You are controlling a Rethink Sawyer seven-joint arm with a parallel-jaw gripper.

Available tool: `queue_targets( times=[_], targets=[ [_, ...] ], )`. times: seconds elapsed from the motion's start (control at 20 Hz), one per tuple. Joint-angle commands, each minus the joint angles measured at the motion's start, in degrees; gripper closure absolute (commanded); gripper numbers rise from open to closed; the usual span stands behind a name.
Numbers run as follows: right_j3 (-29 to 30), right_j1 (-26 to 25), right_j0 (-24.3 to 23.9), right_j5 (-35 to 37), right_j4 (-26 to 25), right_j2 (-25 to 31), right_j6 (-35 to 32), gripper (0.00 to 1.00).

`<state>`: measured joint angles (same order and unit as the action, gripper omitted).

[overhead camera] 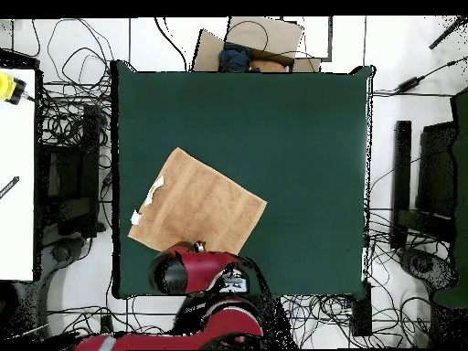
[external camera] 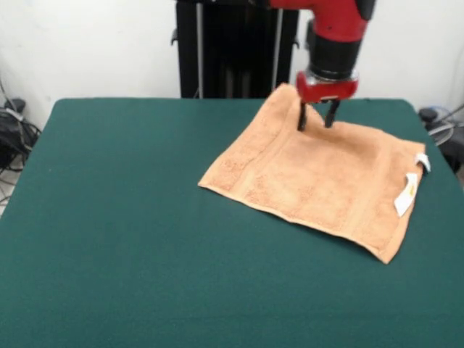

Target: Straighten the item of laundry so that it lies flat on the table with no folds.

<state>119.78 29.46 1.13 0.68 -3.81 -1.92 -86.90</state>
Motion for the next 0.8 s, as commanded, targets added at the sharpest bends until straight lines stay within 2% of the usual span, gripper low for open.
queue_targets(
  times=[0.05, 0.2, 0.35, 0.6, 0.8],
  targets=[
    [1.3, 2.3, 7.1, 7.6, 9.6, -1.2, -18.8, 0.00],
    [2.7, 5.8, 10.6, 11.4, 13.0, -1.4, -19.9, 0.00],
    [2.5, 7.1, 13.4, 13.8, 15.5, -2.1, -20.1, 0.00],
    [4.2, 8.8, 13.2, 13.9, 17.2, -1.6, -18.4, 0.00],
    [3.8, 11.0, 14.9, 17.2, 18.3, -3.0, -17.8, 0.00]
  ],
)
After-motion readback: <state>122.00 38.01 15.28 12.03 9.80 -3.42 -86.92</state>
